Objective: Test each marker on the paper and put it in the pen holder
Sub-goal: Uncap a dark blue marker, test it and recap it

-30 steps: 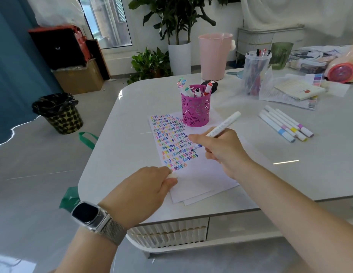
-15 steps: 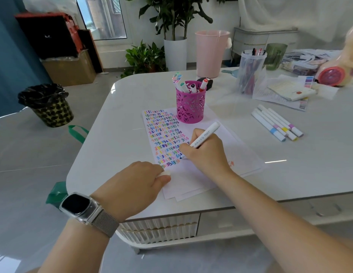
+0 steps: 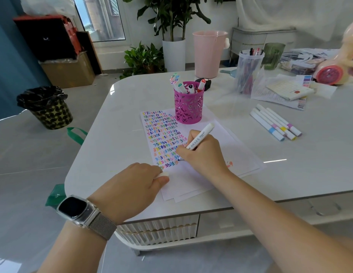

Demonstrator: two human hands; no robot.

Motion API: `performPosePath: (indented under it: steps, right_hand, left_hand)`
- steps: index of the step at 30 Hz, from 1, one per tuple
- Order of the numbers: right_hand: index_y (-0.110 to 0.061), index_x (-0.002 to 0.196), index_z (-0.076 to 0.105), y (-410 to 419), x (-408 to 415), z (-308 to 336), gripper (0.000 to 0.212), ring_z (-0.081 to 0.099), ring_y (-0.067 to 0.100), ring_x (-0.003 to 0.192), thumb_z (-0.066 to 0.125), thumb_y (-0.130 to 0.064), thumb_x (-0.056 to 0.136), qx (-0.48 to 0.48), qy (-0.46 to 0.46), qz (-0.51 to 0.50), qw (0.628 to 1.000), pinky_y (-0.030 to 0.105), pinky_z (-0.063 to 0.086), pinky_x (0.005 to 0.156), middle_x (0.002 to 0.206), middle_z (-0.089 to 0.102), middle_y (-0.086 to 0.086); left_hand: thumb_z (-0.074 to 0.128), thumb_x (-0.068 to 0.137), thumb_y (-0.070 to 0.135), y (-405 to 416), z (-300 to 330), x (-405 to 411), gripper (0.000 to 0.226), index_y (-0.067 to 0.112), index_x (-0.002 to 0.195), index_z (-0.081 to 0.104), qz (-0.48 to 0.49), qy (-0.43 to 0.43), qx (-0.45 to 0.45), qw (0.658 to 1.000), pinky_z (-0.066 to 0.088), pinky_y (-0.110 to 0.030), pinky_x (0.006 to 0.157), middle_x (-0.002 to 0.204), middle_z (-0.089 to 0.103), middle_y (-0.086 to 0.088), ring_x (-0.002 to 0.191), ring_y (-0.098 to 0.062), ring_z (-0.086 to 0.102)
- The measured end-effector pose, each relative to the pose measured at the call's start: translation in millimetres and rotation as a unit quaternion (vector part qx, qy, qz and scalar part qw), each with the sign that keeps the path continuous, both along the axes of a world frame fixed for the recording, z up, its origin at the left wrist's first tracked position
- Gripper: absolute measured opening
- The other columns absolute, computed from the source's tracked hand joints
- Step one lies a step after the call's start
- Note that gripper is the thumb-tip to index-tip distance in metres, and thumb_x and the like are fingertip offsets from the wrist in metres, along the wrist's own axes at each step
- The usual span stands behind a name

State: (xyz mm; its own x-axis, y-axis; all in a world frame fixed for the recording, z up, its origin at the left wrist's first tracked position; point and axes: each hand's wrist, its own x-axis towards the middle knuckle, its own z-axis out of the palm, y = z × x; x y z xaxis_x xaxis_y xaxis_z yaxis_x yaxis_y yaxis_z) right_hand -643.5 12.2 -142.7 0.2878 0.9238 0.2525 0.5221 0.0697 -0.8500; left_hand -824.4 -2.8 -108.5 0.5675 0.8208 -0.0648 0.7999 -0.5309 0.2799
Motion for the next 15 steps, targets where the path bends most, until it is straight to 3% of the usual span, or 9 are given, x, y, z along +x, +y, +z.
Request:
performPosePath:
  steps: [13, 15]
  right_hand:
    - [-0.014, 0.059, 0.039, 2.2, 0.4, -0.1, 0.035, 0.036, 0.013, 0.046, 0.07, -0.015, 0.074, -0.011, -0.017, -0.003, 1.0, 0.016, 0.028, 0.041, 0.051, 0.039, -0.001]
    - [-0.012, 0.059, 0.042, 2.2, 0.9, 0.2, 0.034, 0.044, 0.017, 0.047, 0.071, -0.017, 0.075, -0.009, 0.008, -0.004, 1.0, 0.022, 0.037, 0.043, 0.051, 0.045, 0.002]
  left_hand:
    - [0.032, 0.097, 0.044, -1.8, 3.8, 0.0, 0.038, 0.016, 0.092, 0.058, 0.004, 0.003, -0.013, 1.0, 0.044, -0.035, 0.082, 0.087, 0.06, 0.002, 0.085, -0.013, 0.053]
    - [0.033, 0.097, 0.044, -2.6, 5.4, 0.1, 0.037, 0.016, 0.091, 0.057, 0.006, 0.008, -0.017, 1.0, 0.045, -0.034, 0.081, 0.085, 0.059, 0.002, 0.083, -0.014, 0.053]
